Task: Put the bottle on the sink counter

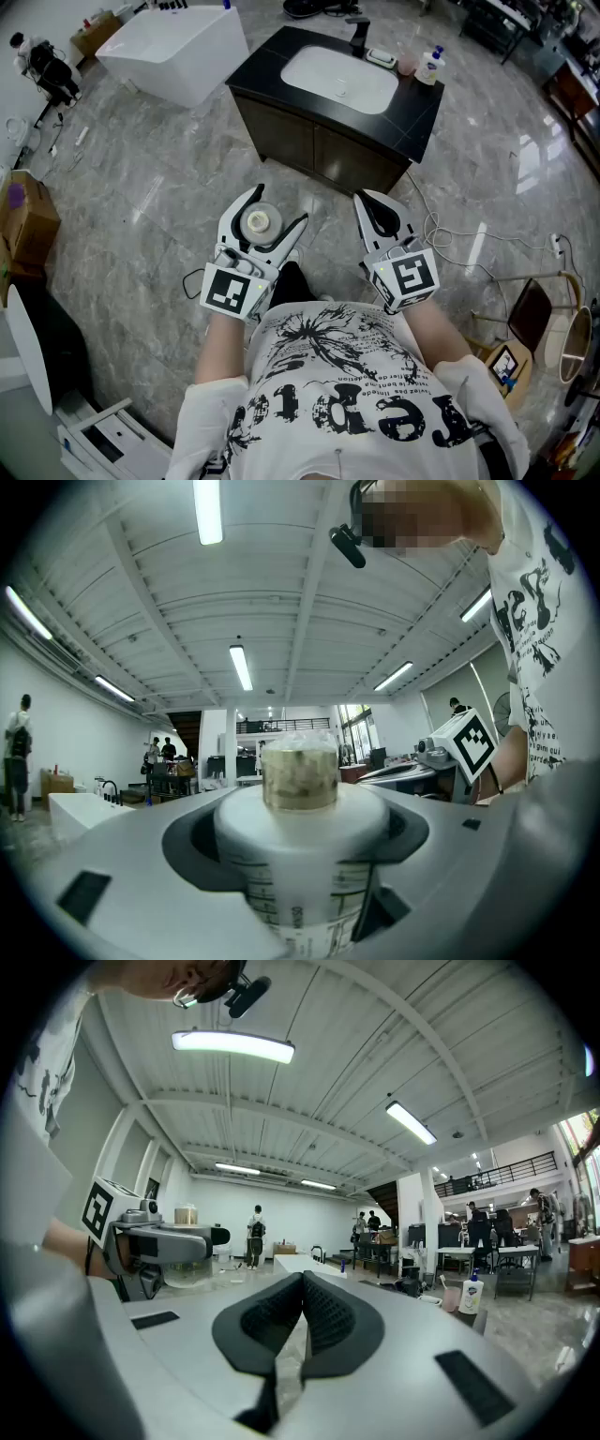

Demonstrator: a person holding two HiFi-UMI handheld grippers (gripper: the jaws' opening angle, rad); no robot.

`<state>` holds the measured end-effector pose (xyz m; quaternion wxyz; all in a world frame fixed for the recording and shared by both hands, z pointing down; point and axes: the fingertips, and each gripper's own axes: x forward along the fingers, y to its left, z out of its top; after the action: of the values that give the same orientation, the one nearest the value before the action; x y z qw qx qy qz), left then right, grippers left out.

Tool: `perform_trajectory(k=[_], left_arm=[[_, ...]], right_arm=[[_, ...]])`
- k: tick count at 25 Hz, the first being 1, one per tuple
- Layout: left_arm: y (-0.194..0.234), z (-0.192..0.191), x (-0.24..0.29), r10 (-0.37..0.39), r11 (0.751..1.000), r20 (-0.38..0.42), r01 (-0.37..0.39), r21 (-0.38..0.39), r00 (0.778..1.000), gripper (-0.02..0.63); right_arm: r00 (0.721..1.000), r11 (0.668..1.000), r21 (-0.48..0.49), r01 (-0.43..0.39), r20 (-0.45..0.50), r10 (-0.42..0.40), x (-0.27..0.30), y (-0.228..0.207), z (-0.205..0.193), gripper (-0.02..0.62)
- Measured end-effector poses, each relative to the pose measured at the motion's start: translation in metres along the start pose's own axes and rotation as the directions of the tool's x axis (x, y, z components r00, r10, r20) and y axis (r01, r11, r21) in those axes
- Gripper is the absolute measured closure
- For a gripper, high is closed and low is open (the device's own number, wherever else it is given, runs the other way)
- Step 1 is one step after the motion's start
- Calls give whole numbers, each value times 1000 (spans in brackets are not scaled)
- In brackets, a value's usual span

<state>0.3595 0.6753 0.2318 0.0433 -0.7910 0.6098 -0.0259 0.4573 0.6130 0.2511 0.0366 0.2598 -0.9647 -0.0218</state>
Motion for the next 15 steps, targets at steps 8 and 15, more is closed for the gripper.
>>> perform_trajectory(k=[8, 15], left_arm=[[1, -1, 3, -11, 1000, 9, 11, -4, 1000, 258], [4, 1, 11, -9, 1000, 11, 9, -13, 1000, 258]], right_arm=[[1000, 1000, 5, -1, -13, 1, 3, -1, -2, 583], [1000, 1000, 18, 6, 3, -6, 3, -5, 0, 581]])
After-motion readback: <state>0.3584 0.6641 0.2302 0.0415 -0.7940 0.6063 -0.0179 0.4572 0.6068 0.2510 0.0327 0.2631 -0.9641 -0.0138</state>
